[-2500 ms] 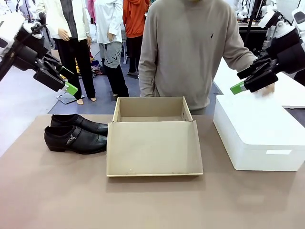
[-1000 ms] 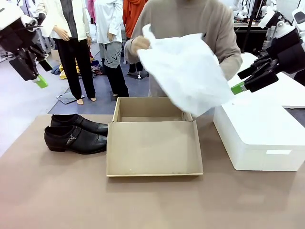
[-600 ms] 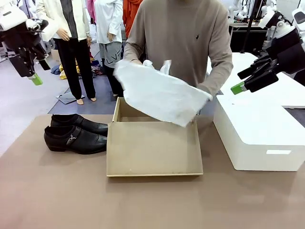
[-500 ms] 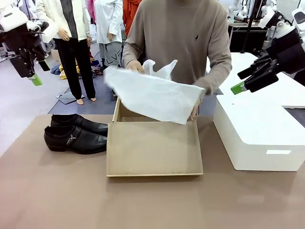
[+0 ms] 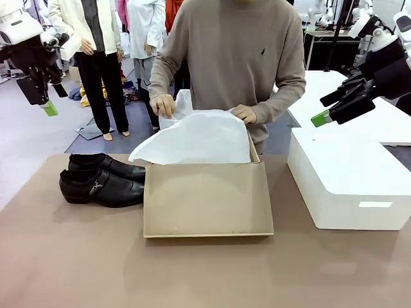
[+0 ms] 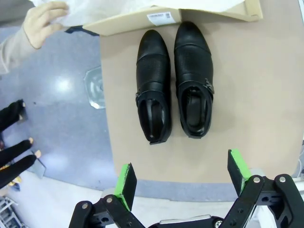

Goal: Pack the shoes into the box.
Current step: Place one shoe of the Shoes into the Shoes Box.

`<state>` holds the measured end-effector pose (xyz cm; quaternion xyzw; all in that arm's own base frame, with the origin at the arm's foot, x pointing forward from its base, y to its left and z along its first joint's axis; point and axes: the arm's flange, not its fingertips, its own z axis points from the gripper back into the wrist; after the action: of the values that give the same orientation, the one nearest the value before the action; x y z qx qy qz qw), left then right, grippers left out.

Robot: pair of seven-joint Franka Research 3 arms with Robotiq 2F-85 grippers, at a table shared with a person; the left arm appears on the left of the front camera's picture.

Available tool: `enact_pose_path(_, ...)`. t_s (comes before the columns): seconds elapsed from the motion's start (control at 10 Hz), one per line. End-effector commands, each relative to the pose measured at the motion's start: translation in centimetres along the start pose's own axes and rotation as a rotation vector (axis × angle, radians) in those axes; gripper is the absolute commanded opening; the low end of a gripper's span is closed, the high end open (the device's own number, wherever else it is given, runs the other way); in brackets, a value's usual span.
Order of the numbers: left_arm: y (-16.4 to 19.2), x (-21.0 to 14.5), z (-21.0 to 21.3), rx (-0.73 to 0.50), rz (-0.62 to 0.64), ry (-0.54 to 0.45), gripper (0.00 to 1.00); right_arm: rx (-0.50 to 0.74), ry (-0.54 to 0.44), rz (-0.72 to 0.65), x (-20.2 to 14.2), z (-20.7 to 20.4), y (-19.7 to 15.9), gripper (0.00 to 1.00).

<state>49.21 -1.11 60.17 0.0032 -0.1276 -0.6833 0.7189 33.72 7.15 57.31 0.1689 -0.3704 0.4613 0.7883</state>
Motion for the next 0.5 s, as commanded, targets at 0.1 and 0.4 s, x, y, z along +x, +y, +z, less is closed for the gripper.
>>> enact_pose_path(0.1,-0.46,-0.28,0.04,0.002,-0.003,-0.015,1.00,0.008,-0.012,0.000,0.07,-0.02,-0.04,1.00)
enact_pose_path(0.4,-0.46,-0.28,0.04,0.002,-0.003,-0.015,1.00,0.008,-0.012,0.000,0.07,-0.02,-0.04,1.00)
